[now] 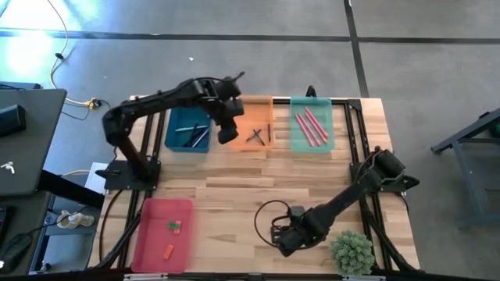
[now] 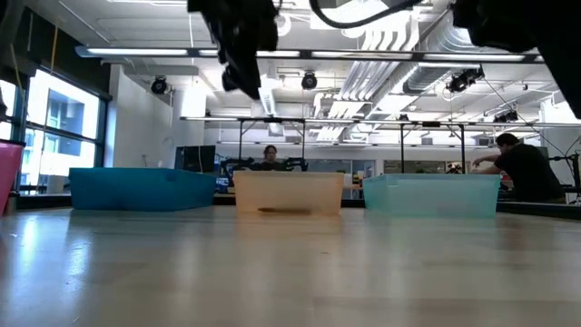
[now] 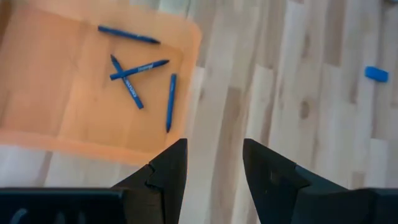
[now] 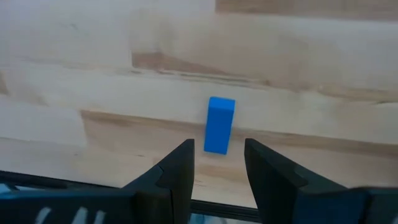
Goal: Sort crayons/erasers/pens/pencils in bins
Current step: Put the blue eraser into the pink bin
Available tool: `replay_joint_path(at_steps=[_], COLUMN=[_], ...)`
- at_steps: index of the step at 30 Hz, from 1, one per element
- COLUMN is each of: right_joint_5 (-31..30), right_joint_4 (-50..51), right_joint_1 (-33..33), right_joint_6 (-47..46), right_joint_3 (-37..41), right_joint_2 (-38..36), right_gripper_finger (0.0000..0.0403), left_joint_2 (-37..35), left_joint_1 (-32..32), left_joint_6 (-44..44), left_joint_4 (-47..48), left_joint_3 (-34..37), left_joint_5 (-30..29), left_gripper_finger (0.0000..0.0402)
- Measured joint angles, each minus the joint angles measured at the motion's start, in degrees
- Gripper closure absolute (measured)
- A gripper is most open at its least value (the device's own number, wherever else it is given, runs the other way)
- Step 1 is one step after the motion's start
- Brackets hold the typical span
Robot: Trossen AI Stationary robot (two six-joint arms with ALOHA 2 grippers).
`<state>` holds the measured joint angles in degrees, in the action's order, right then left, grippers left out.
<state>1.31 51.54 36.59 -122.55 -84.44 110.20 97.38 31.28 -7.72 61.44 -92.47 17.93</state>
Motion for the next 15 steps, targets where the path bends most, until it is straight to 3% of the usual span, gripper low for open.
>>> replay_joint_path(at_steps=[15], right_joint_5=[0.35], right_joint_4=[-2.02], right_joint_1=[3.12], right_joint_6=[-2.44], right_joint_3=[0.0], right_joint_2=[2.9], right_gripper_finger=[0.0269], left_joint_2=[-16.82], left_joint_1=[-0.65], left_joint_6=[0.02], left_joint_4=[4.17], left_joint_3=[0.0], left_joint_5=[-0.6], left_gripper_finger=[0.0259])
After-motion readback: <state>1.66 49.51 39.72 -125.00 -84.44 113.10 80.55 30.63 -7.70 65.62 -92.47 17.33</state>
